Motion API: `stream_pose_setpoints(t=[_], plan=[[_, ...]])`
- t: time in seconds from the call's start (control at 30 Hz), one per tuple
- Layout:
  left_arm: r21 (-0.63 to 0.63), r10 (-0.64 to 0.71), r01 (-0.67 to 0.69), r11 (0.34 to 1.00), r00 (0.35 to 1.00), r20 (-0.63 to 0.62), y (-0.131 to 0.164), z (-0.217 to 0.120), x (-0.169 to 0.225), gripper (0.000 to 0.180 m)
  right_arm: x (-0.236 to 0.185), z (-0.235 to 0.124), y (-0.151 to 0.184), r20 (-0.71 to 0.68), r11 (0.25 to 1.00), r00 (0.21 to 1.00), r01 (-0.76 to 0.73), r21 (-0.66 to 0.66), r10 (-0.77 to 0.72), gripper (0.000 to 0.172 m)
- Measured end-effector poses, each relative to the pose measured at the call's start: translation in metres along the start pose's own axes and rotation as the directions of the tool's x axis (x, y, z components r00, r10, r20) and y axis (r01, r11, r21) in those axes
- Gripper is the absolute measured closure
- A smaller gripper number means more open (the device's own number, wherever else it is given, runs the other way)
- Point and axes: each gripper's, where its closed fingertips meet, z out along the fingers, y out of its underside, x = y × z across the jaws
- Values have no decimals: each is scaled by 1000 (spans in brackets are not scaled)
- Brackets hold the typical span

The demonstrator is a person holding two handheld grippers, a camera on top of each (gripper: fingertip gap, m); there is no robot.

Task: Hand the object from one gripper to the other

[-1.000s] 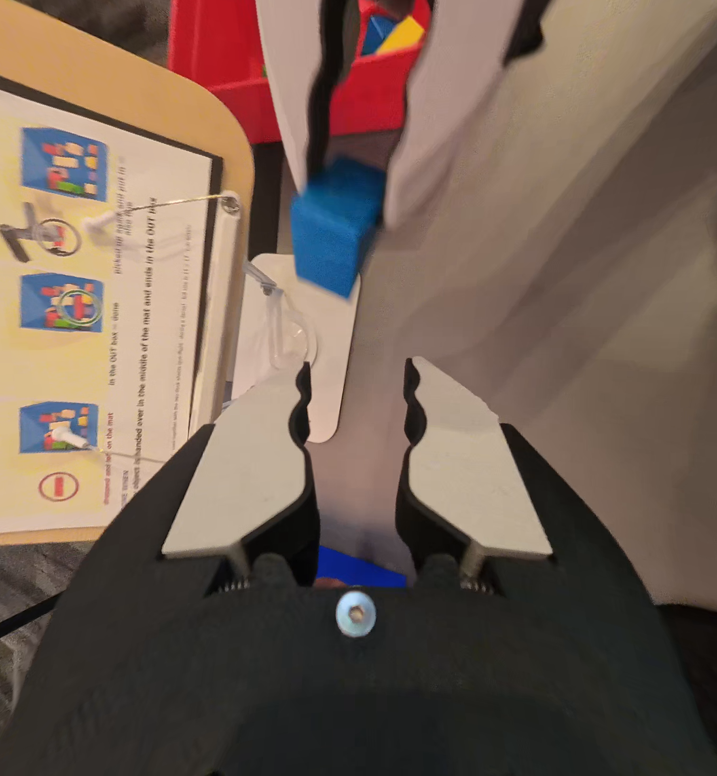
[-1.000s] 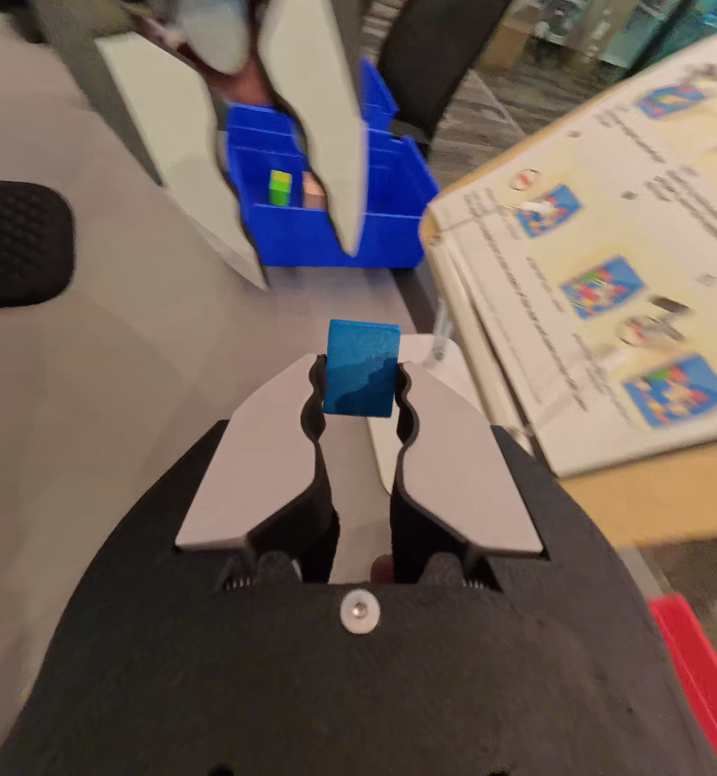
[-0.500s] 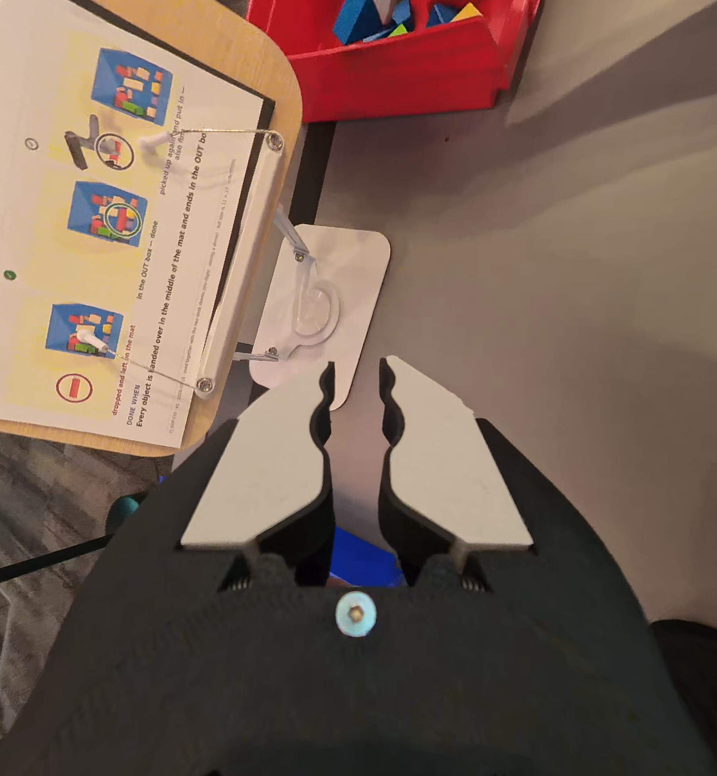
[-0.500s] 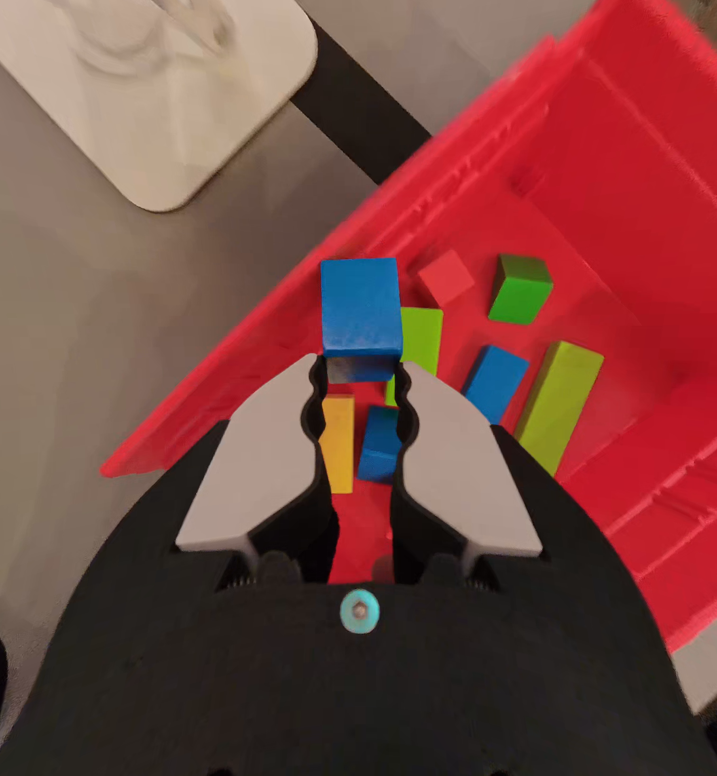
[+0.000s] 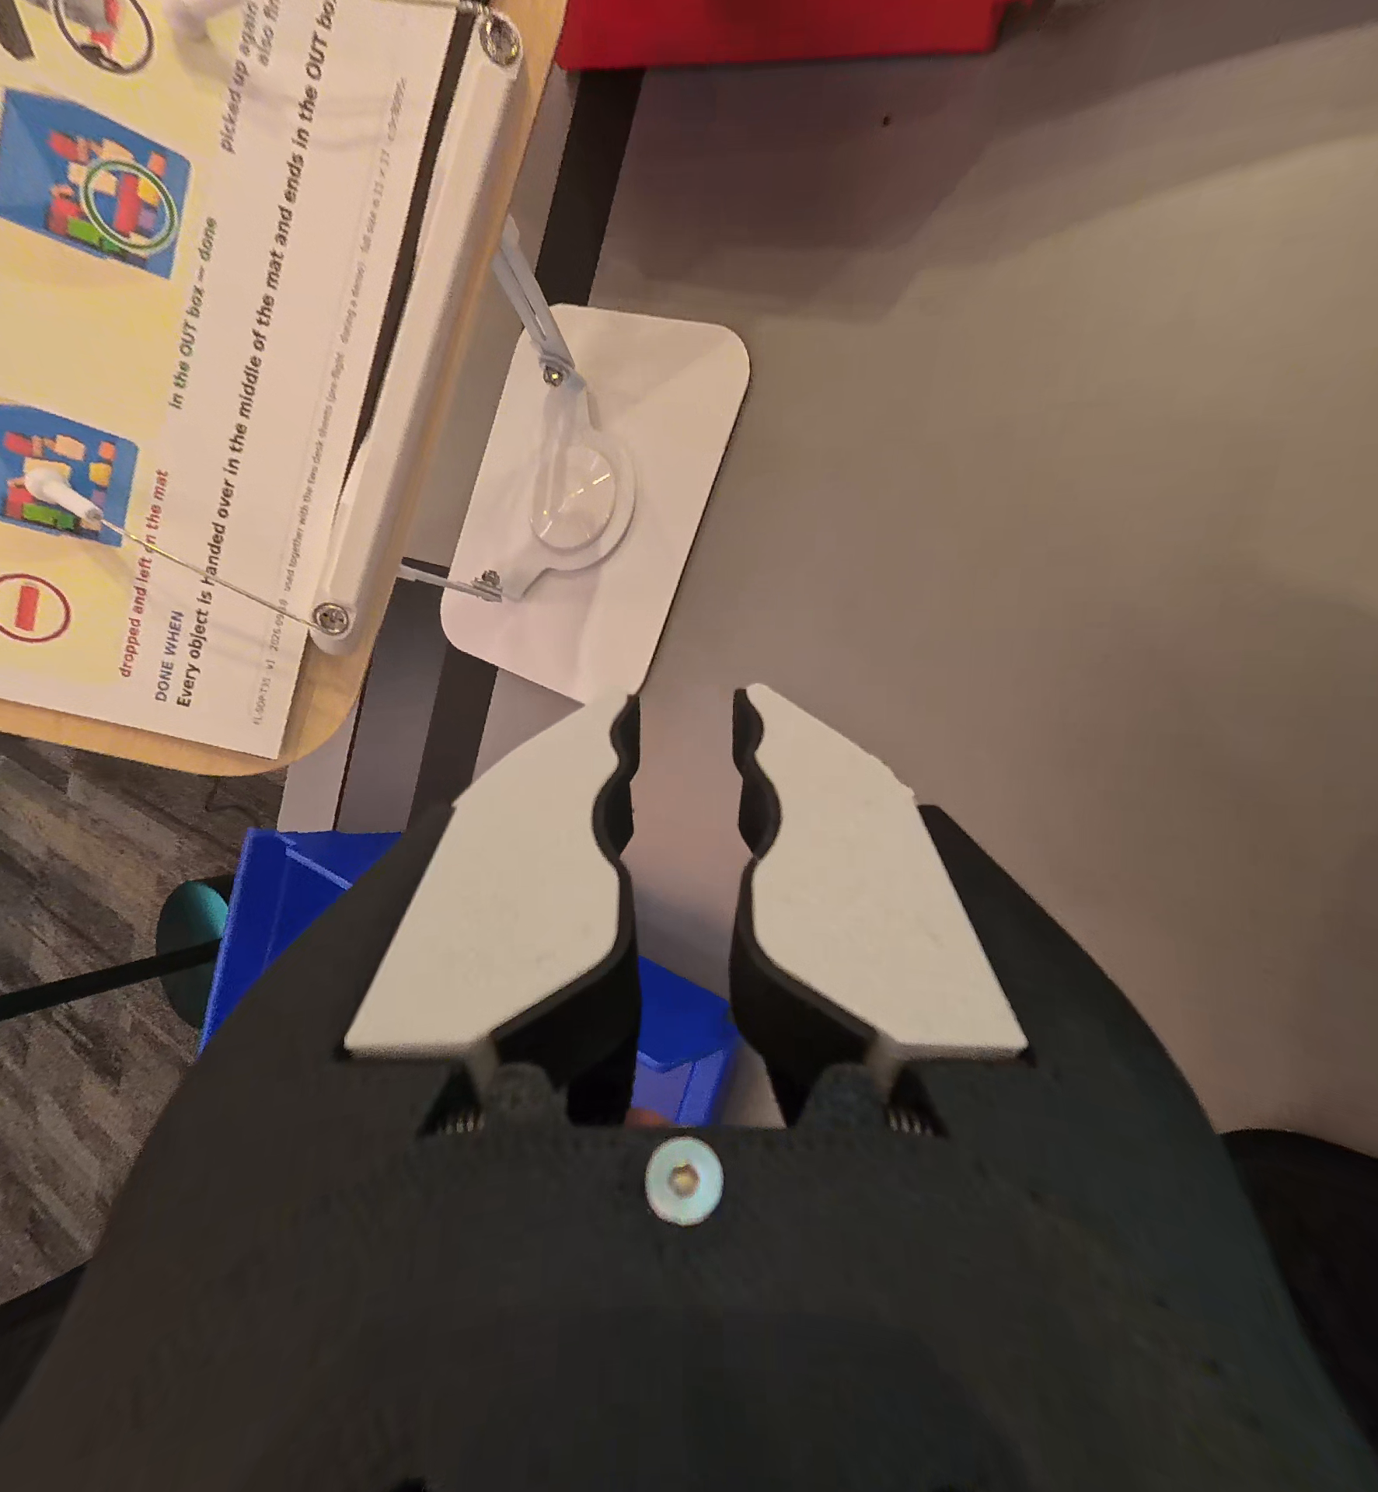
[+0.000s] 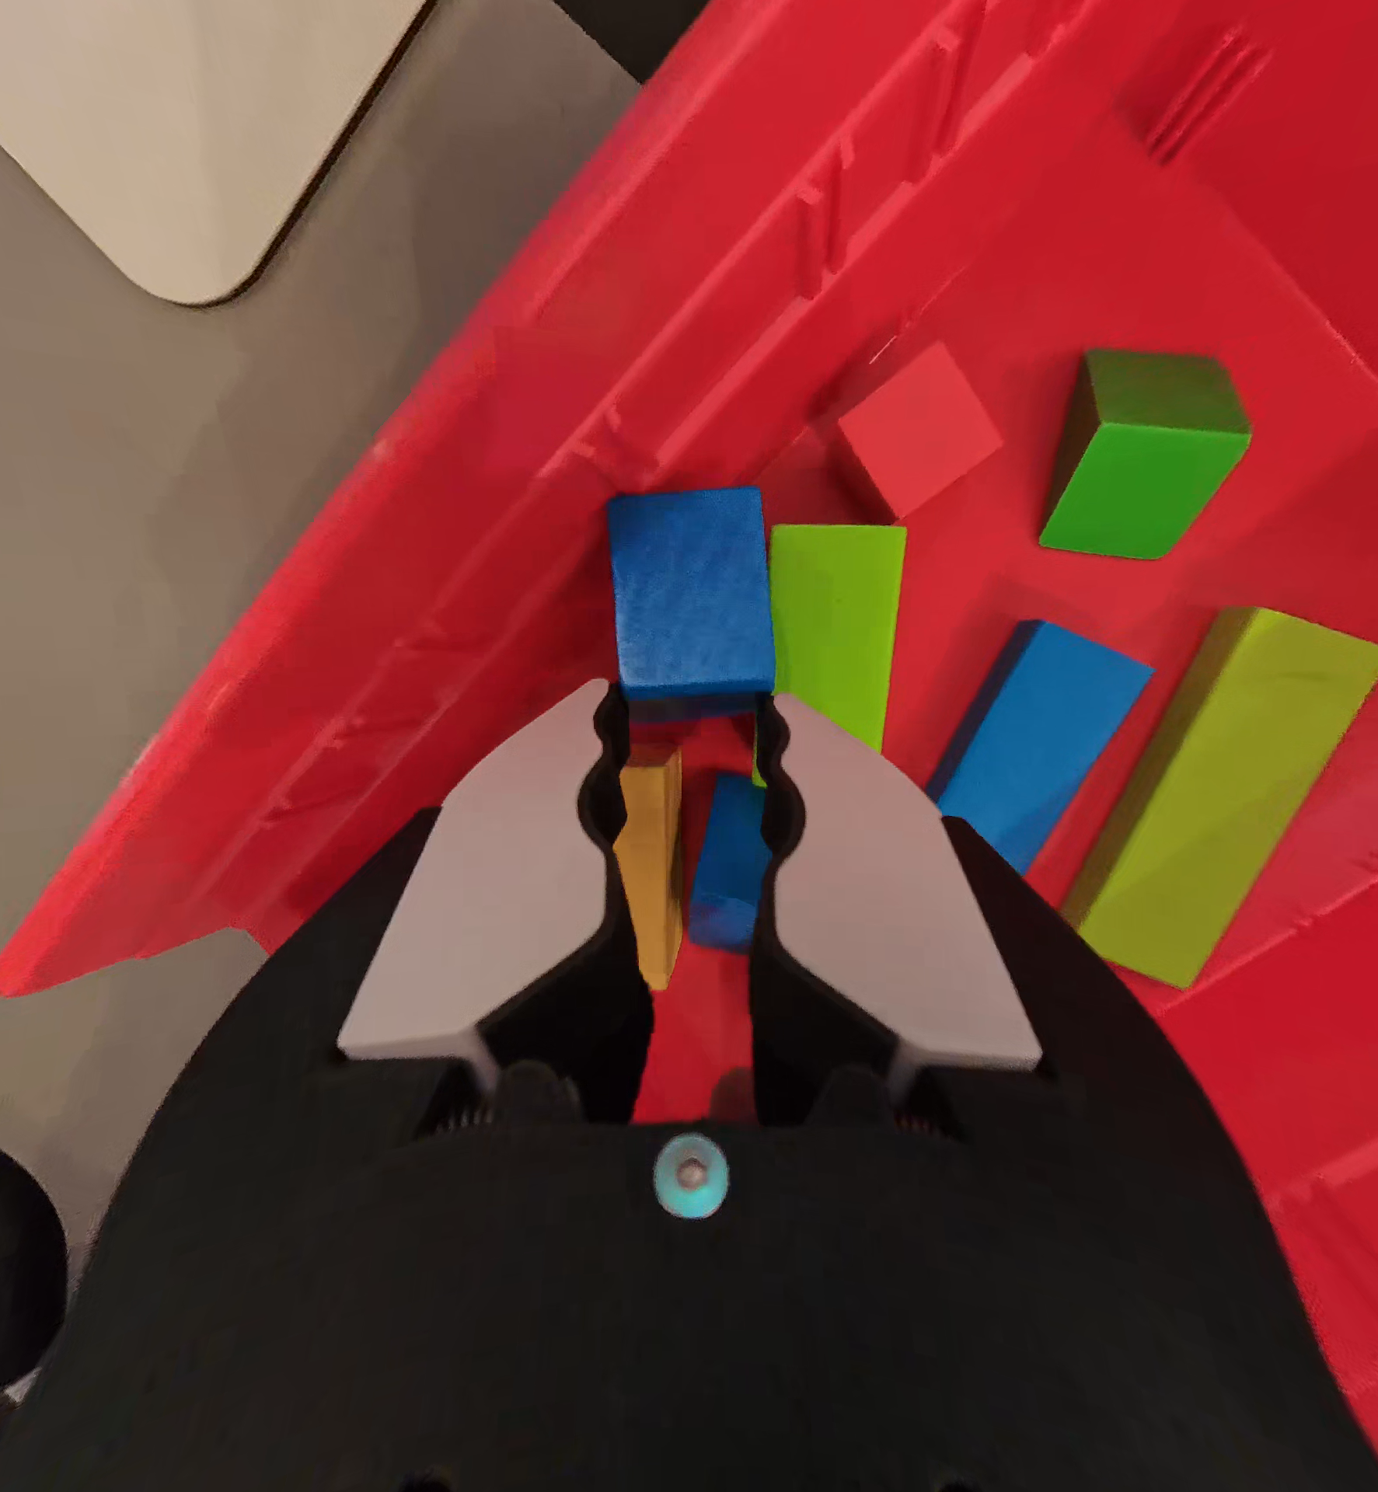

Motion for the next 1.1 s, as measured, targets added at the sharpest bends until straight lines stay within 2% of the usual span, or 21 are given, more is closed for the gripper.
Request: stream_pose_setpoints(t=[0.2,0.33,0.47,0.67,0.9,1.1], plan=[[-30,-20,20,999,1000,0,14,7,0,157,-4,-1,3,33,1000,999,-4,-7,5,143],[-39,-40,40,998,999,-4,20,9,-1,156,2,-2,6,-53,998,999,4,-58,-7,143],[-49,-47,47,998,999,5,25,9,-3,156,25,-6,13,-225,993,974,-17,-117,-10,143],[-79,-61,64,995,998,32,39,6,-10,153,21,-4,14,-213,990,976,5,-139,-35,143],[-135,-141,151,979,987,83,76,1,-33,148,20,12,21,-223,974,973,10,-226,-62,143],[-213,-209,238,948,966,154,129,-8,-62,143,28,13,24,-267,971,963,-32,-236,-33,143]])
